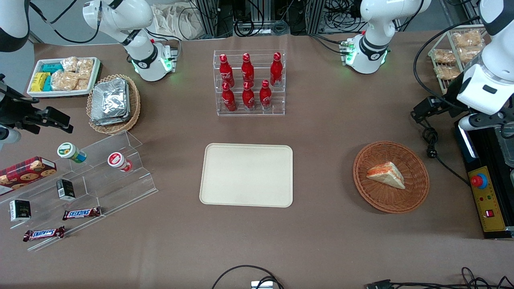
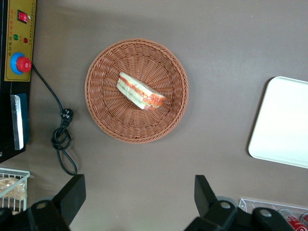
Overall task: Place sandwich from basket to tray
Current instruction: 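Move the left gripper over the wrapped sandwich in the wicker basket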
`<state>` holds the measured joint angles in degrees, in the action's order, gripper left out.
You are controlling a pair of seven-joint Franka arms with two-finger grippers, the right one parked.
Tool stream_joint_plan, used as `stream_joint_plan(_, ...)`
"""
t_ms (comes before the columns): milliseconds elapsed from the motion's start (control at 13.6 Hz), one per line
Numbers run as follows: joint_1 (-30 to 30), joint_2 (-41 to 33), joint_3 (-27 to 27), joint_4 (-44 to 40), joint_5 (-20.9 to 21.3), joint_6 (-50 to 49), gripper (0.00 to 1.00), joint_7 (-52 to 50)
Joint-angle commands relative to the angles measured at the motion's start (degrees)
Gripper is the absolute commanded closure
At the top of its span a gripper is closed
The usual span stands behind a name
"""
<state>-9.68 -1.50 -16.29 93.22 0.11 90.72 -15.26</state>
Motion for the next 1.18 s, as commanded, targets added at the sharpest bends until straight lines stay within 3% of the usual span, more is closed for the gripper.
stream_joint_plan(0,-0.35,-0.08,-0.76,0.47,0.76,0.86,0.00,1.02)
stream_joint_plan(516,-0.25,2.46,-0.15,4.42,0.94,9.28,0.00,-1.95)
stream_joint_plan(1032,1.14,17.40,4.25,4.42,1.47,18.79,0.00,-34.79)
stream_joint_plan(1105,1.67,19.15,4.34,4.51,3.04,18.79,0.00,-39.11)
